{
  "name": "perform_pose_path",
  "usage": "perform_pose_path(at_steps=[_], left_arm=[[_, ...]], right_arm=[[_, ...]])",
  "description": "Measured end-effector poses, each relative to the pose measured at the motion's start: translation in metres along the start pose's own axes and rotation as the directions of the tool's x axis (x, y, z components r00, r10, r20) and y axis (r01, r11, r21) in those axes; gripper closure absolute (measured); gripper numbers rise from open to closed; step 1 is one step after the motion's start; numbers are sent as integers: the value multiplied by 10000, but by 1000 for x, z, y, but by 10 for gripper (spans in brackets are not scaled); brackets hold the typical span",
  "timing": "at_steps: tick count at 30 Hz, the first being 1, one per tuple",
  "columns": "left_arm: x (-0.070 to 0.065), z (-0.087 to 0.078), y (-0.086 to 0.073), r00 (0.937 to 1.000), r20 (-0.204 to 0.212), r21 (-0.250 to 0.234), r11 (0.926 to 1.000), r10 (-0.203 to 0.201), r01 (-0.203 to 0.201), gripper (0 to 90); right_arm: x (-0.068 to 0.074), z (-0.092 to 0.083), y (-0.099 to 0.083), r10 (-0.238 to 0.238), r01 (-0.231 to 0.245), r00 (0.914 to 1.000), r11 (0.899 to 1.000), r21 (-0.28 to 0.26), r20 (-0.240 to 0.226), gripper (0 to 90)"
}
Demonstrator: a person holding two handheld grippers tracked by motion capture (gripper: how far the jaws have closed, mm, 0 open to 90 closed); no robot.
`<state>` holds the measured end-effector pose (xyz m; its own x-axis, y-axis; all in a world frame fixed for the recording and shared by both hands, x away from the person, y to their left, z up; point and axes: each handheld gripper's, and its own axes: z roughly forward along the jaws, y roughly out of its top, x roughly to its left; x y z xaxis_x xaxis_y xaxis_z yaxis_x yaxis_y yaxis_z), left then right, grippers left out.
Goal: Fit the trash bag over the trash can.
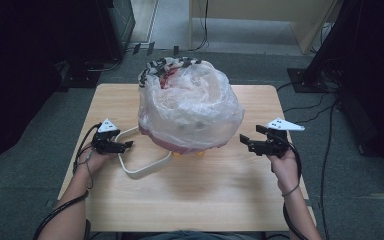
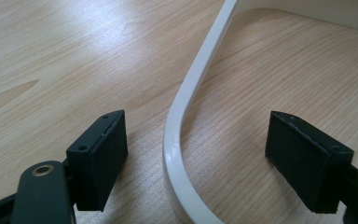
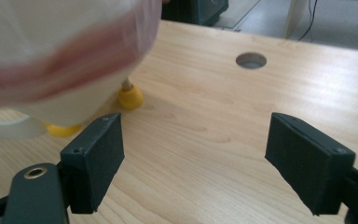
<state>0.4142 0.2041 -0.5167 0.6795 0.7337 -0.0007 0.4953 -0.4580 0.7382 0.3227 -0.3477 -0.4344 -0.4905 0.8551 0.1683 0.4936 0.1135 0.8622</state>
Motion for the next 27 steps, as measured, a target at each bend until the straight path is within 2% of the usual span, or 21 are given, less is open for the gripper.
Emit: perform_pose_path(at_steps=[2,6,9,13,17,27], left_arm=[[0,0,0,10000,4,-3,10000,-4,4,211],[0,0,0,10000,-1,-36,10000,-38,38,214],[2,0,0,10000,3,-33,10000,-16,16,234],[2,-1,0,10000,46,-68,10000,0,0,241],[5,-2,-2,10000,25,-132,9999,-24,25,285],[11,-6,-4,9999,-21,-326,9994,-112,111,478]], right_arm=[[1,8,-7,-163,162,9998,9998,115,84,192],[1,22,-22,-222,223,9997,9997,81,-87,192],[-3,33,-37,-445,446,9990,9977,504,-31,191],[-13,43,-53,-372,344,9990,9939,1052,256,197],[-19,47,-59,-227,156,9985,9902,1385,499,199],[-21,59,-66,-910,651,9897,9737,2183,1108,198]])
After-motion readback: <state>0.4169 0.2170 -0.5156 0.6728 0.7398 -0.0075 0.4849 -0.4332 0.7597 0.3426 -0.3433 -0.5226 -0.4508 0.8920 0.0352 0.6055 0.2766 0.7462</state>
